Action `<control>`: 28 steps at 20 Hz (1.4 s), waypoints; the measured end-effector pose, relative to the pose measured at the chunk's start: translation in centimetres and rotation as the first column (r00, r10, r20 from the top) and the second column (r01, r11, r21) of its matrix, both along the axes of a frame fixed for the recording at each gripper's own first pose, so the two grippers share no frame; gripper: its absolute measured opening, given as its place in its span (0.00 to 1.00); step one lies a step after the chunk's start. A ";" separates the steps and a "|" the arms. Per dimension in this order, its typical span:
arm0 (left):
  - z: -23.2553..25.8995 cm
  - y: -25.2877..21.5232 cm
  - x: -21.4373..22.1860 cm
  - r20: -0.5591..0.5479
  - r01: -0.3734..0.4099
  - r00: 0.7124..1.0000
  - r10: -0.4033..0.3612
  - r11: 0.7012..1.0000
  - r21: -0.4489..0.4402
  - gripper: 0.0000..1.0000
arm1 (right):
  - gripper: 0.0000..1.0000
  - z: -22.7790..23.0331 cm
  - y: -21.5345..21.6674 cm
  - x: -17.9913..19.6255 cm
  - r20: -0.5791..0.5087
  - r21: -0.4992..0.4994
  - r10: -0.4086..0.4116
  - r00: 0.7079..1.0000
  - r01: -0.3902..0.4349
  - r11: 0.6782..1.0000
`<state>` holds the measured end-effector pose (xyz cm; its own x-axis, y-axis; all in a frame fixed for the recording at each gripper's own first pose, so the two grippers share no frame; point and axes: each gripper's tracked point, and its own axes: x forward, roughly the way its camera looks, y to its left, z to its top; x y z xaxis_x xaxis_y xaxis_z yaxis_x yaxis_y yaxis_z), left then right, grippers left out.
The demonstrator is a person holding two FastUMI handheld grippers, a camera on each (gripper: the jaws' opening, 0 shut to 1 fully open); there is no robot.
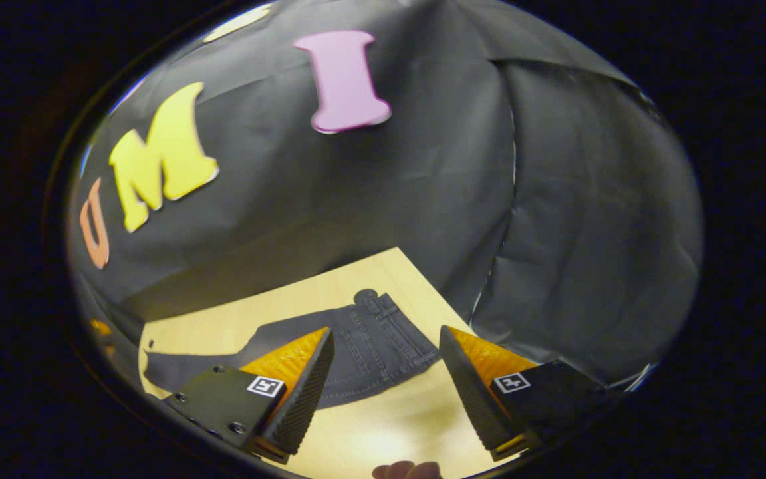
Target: Grasp the waist and the cuffs of the jeans and fold them to make the two legs overlap; first hold the waist and fold one-third of the jeans toward the cuffs, then hold the cuffs and fold the remaining one-third in the same direction to finish folding.
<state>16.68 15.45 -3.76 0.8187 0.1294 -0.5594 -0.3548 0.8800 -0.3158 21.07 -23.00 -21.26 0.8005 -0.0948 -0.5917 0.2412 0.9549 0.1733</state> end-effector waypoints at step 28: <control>-0.7 -15.4 -17.2 0.041 0.090 0.993 -0.112 0.928 0.363 0.99 | 0.98 -20.1 -6.6 10.9 -0.105 0.219 -0.130 0.986 0.151 0.964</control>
